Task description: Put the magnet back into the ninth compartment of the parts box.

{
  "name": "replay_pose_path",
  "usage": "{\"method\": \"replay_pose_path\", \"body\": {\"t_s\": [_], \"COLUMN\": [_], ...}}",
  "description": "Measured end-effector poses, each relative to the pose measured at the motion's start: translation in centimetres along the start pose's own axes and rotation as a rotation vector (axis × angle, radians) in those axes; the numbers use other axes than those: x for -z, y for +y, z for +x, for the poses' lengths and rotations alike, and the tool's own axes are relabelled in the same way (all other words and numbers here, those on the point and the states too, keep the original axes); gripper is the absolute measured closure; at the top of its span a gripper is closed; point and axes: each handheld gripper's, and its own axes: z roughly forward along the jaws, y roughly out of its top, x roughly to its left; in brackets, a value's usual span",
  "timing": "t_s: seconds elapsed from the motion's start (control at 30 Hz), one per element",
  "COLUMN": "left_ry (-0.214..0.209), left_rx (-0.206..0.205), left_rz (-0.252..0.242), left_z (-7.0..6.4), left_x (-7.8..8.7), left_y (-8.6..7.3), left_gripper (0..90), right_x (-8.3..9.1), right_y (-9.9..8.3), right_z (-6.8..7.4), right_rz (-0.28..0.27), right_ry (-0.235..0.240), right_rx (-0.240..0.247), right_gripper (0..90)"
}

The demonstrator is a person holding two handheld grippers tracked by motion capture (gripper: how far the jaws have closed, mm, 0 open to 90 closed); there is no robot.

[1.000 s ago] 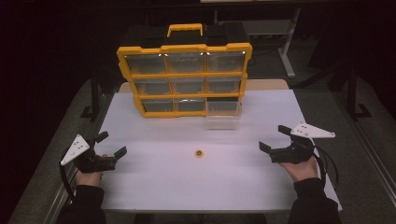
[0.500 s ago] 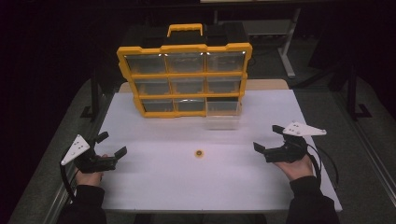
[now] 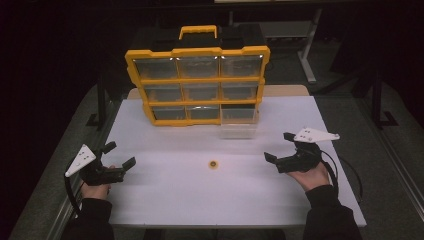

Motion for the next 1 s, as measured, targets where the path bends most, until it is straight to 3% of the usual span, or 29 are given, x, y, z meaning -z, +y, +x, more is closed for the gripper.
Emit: {"method": "replay_pose_path", "body": {"t_s": [0.5, 1.0], "left_ry": [0.003, 0.000], "left_rx": [-0.002, 0.001], "left_rz": [-0.005, -0.009], "left_z": [0.0, -0.1], "left_x": [0.0, 0.0], "left_y": [0.0, 0.0], "left_gripper": [0.0, 0.0], "right_x": [-1.0, -2.4], "right_y": [0.7, 2.3], "right_z": [0.6, 1.8], "right_rz": [0.030, 0.069], "right_ry": [0.040, 0.088], "right_rx": [0.011, 0.059], "right_gripper": [0.0, 0.0]}}
